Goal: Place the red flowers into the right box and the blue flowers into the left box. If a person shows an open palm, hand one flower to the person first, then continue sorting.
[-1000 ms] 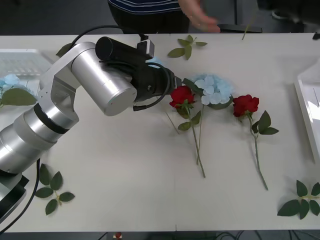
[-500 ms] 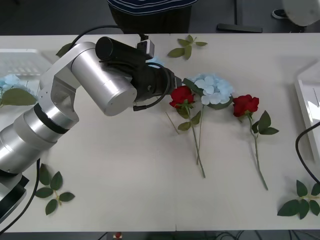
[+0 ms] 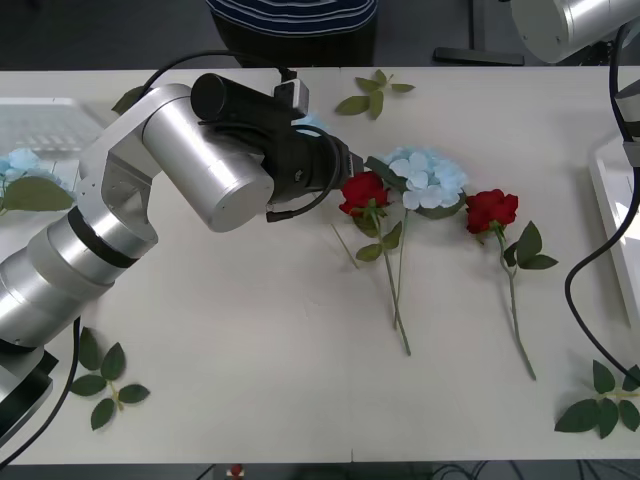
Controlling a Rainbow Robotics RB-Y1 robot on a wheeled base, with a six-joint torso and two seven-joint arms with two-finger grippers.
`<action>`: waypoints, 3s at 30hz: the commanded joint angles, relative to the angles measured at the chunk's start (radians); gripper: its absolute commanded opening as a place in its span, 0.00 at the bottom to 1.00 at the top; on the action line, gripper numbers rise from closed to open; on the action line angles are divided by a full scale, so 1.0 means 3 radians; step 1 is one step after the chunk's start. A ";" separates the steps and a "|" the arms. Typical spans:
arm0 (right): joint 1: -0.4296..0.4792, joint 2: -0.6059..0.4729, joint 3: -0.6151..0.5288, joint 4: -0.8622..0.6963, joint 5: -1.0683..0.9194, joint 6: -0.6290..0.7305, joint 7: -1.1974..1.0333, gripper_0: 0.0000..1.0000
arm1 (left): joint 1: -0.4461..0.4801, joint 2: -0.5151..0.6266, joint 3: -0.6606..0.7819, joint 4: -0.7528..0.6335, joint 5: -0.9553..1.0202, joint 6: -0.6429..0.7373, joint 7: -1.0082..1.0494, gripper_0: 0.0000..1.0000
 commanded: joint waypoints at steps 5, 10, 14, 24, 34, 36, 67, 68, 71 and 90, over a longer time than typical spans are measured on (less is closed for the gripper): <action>-0.0085 -0.0043 -0.0076 -0.0075 0.0003 -0.0016 -0.0081 0.70 | -0.0100 -0.0046 0.0076 -0.0093 0.0021 0.0009 -0.0091 1.00; -0.0085 -0.0043 -0.0076 -0.0075 0.0003 -0.0016 -0.0081 1.00 | -0.0100 -0.0046 0.0076 -0.0093 0.0021 0.0009 -0.0091 1.00; -0.0085 -0.0043 -0.0076 -0.0075 0.0003 -0.0016 -0.0081 1.00 | -0.0100 -0.0046 0.0076 -0.0093 0.0021 0.0009 -0.0091 1.00; -0.0085 -0.0043 -0.0076 -0.0075 0.0003 -0.0016 -0.0081 1.00 | -0.0100 -0.0046 0.0076 -0.0093 0.0021 0.0009 -0.0091 1.00; 0.0022 -0.0063 -0.0040 -0.0080 -0.0017 -0.0021 -0.0081 1.00 | -0.0100 -0.0046 0.0076 -0.0093 0.0021 0.0009 -0.0091 1.00; 0.0027 -0.0099 -0.0040 -0.0080 -0.0120 -0.0016 -0.0081 1.00 | -0.0100 -0.0046 0.0076 -0.0093 0.0021 0.0009 -0.0091 1.00; 0.1653 -0.1398 -0.0766 -0.1568 -0.3264 0.3068 -0.0889 1.00 | -0.0100 -0.0046 0.0076 -0.0093 0.0021 0.0009 -0.0091 1.00; 0.1776 -0.1357 -0.0751 -0.1583 -0.3167 0.3068 -0.0925 1.00 | -0.0100 -0.0046 0.0076 -0.0093 0.0021 0.0009 -0.0091 1.00; 0.2042 -0.1239 -0.0669 -0.1578 -0.2865 0.3052 -0.0889 1.00 | -0.0100 -0.0046 0.0076 -0.0093 0.0021 0.0009 -0.0091 1.00; 0.2246 -0.0600 0.0400 -0.0755 -0.0825 0.2076 -0.0730 1.00 | -0.0100 -0.0046 0.0076 -0.0093 0.0021 0.0009 -0.0091 1.00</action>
